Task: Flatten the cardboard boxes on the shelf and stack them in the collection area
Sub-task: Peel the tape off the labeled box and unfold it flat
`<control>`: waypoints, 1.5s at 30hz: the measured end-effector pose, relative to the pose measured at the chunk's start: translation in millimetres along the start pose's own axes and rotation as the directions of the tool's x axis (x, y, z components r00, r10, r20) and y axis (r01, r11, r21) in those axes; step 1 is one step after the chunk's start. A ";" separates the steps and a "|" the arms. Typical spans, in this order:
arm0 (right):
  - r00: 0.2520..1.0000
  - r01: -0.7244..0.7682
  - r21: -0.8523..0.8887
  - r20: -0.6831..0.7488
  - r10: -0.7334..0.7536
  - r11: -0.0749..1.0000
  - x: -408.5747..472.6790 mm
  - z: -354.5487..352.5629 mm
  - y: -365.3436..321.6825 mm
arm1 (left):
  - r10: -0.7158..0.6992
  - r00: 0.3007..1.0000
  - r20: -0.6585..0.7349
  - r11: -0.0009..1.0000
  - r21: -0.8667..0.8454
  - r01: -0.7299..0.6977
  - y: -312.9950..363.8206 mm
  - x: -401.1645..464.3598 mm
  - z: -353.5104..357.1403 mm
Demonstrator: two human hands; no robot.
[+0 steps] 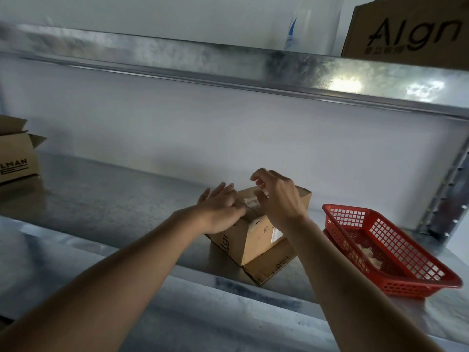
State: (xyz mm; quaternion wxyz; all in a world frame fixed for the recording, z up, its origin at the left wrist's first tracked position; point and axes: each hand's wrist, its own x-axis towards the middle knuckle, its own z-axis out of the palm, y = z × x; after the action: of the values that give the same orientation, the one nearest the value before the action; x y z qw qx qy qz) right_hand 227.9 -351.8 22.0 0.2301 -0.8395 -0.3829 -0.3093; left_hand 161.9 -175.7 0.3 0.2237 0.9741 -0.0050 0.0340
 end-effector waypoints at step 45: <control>0.976 -0.150 -0.138 0.135 0.168 0.979 12.1 3.2 26.6 | 0.174 0.977 0.126 0.941 0.272 -0.203 -4.9 30.2 -19.8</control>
State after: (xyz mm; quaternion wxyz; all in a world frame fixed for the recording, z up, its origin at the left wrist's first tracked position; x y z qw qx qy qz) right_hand 256.1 -359.8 24.2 0.1718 -0.9008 -0.3098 -0.2512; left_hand 190.8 -162.5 18.0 0.0772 0.9915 -0.1045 0.0068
